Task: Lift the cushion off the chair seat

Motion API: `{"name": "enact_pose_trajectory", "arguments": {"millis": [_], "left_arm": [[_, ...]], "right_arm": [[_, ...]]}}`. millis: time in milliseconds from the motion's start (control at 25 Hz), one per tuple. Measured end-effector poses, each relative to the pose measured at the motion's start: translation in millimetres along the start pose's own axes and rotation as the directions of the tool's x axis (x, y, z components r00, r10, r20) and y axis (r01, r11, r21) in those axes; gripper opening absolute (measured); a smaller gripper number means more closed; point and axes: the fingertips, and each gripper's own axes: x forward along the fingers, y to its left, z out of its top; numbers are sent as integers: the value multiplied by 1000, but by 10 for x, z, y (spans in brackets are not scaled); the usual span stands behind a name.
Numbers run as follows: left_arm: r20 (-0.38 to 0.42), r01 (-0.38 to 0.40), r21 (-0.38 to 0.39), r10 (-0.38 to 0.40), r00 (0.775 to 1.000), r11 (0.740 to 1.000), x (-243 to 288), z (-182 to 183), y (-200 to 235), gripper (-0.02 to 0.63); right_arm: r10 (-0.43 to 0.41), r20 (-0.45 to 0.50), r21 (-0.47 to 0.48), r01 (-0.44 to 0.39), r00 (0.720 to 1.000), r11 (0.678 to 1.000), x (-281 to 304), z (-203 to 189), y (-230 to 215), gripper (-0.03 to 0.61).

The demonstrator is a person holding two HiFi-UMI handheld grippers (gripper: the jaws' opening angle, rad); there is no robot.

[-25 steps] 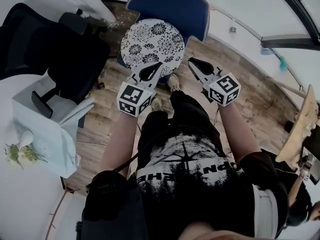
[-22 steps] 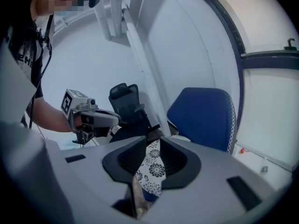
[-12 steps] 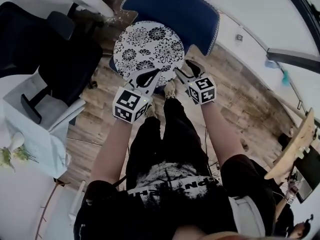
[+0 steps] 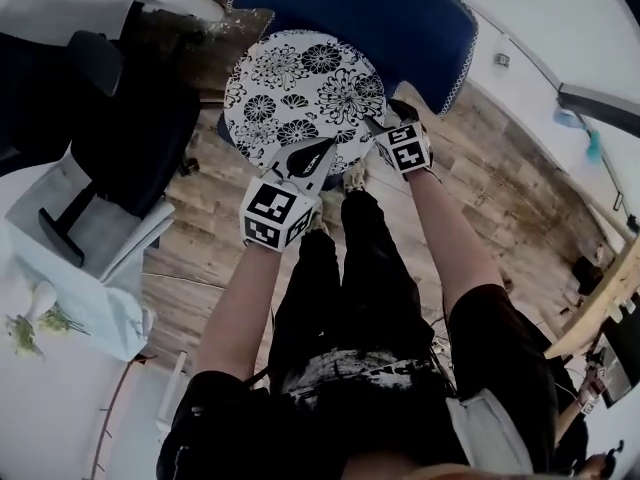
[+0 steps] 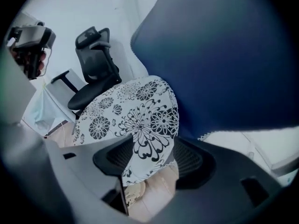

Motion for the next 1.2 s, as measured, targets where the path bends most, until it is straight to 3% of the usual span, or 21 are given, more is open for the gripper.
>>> {"name": "enact_pose_trajectory", "arguments": {"millis": [320,560,640,800,1200], "left_arm": [[-41,-27,11,27,999,1000,149,-160,204,12],[-33,-17,-53,15,999,998,200,-179,282,11],[-23,-20,-70,19,1000,997,192,-163,315,12],[-19,-29,-58,28,999,998,148,-156,319,12],[21,-34,-71,36,999,997,15,9,204,12]], "right_arm": [[3,-30,100,0,1000,995,443,2,-245,267],[-15,-53,51,18,998,999,601,-16,-276,264],[-5,-58,31,7,998,1000,607,20,-230,221],[-2,-31,-6,2,1000,1000,540,108,-164,71],[43,64,0,-43,997,999,95,349,28,41]]}}
